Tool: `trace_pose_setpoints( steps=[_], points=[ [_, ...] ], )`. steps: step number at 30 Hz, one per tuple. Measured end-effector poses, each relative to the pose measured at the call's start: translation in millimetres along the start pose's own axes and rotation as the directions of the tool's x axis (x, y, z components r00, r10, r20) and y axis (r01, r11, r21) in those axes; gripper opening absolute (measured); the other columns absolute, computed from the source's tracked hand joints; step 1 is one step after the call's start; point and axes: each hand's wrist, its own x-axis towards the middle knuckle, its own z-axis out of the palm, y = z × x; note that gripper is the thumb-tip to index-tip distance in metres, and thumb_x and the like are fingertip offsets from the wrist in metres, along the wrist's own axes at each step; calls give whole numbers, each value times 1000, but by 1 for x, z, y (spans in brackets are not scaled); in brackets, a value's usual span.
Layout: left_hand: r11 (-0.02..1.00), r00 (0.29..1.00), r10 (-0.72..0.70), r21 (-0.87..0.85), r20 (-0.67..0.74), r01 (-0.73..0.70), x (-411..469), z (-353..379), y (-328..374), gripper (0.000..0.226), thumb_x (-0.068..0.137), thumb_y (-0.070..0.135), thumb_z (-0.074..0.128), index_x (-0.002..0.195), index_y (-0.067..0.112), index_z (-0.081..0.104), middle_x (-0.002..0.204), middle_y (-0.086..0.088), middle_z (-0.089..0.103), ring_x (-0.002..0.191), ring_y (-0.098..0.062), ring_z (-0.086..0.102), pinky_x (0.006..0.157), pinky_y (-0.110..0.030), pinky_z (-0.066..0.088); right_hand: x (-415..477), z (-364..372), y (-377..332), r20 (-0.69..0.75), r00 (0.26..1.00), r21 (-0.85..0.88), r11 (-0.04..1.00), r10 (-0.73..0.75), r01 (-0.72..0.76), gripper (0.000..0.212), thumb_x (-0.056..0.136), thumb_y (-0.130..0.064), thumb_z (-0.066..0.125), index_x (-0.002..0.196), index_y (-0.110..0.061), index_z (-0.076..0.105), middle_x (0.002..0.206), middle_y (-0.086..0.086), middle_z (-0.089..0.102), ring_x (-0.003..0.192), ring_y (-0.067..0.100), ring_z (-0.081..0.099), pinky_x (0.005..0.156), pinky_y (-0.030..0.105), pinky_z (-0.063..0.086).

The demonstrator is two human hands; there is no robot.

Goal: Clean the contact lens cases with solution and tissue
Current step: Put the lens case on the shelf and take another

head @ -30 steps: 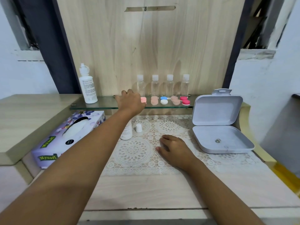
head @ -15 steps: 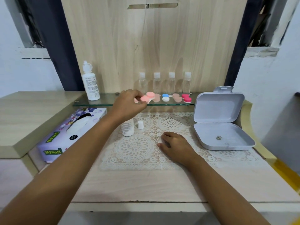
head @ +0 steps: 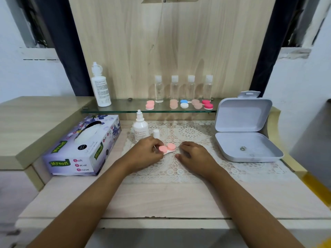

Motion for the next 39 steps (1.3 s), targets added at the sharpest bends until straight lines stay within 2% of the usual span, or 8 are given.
trace_pose_setpoints(
  steps=[3, 6, 14, 19, 22, 32, 36, 39],
  points=[
    [1000, 1000, 1, -3, 15, -1, 2, 4, -6, 27, 82, 19, 62, 109, 16, 65, 89, 12, 53, 81, -5, 51, 69, -14, 40, 1, -1, -1, -3, 1000, 19, 1000, 0, 0, 43, 87, -36, 57, 118, -7, 56, 123, 7, 58, 116, 24, 49, 102, 35, 36],
    [1000, 999, 20, -17, 26, -20, 4, 6, -10, 29, 83, 17, 63, 111, 16, 65, 98, 6, 56, 91, -10, 53, 79, -19, 42, 1, -1, -2, -19, 1000, 23, 1000, -15, 15, 51, 87, -37, 57, 133, -16, 48, 133, 3, 53, 124, 21, 45, 105, 35, 34],
    [995, 995, 97, 16, 37, -97, 6, 15, -14, 35, 86, 19, 60, 121, 23, 61, 104, 0, 52, 98, -12, 50, 83, -15, 36, 0, 0, -6, -74, 996, 10, 999, -44, 44, 36, 88, -37, 55, 122, -25, 58, 113, -1, 59, 108, 22, 48, 95, 36, 38],
    [993, 996, 75, 89, 46, -79, 7, 21, -14, 38, 90, 34, 58, 126, 23, 57, 100, 7, 46, 104, -14, 46, 94, -28, 36, 0, 0, -8, -56, 997, -55, 997, -49, 46, 29, 91, -37, 51, 116, -24, 59, 112, -4, 55, 109, 18, 44, 92, 34, 34],
    [989, 996, 76, 120, 41, -80, 8, 22, -13, 39, 91, 35, 55, 128, 23, 55, 99, 8, 45, 102, -12, 44, 92, -26, 34, 0, 0, -10, -33, 998, -121, 992, -50, 45, 31, 93, -37, 47, 119, -23, 56, 116, -3, 53, 112, 18, 40, 84, 33, 27],
    [986, 991, 126, 115, -49, -120, 7, 24, -13, 31, 87, 33, 62, 114, 19, 67, 91, 5, 53, 89, -11, 51, 75, -22, 36, 1, 2, -13, -10, 998, -43, 997, -70, 69, 29, 91, -23, 49, 112, -6, 58, 107, 14, 54, 100, 29, 45, 86, 34, 36],
    [995, 991, 86, 68, -104, -79, 7, 24, -11, 30, 82, 36, 67, 107, 18, 70, 91, 3, 59, 83, -8, 53, 67, -15, 36, 0, 3, -13, -12, 998, -46, 997, -69, 68, 29, 92, -26, 49, 110, -5, 59, 104, 14, 55, 97, 29, 46, 84, 34, 37],
    [999, 991, 46, 20, -126, -44, 6, 24, -10, 29, 78, 37, 71, 98, 16, 70, 89, 3, 59, 83, -8, 54, 71, -14, 40, -1, 2, -13, -12, 998, -31, 997, -65, 64, 29, 92, -26, 49, 111, -6, 59, 105, 13, 54, 99, 28, 46, 85, 35, 38]
  ],
)
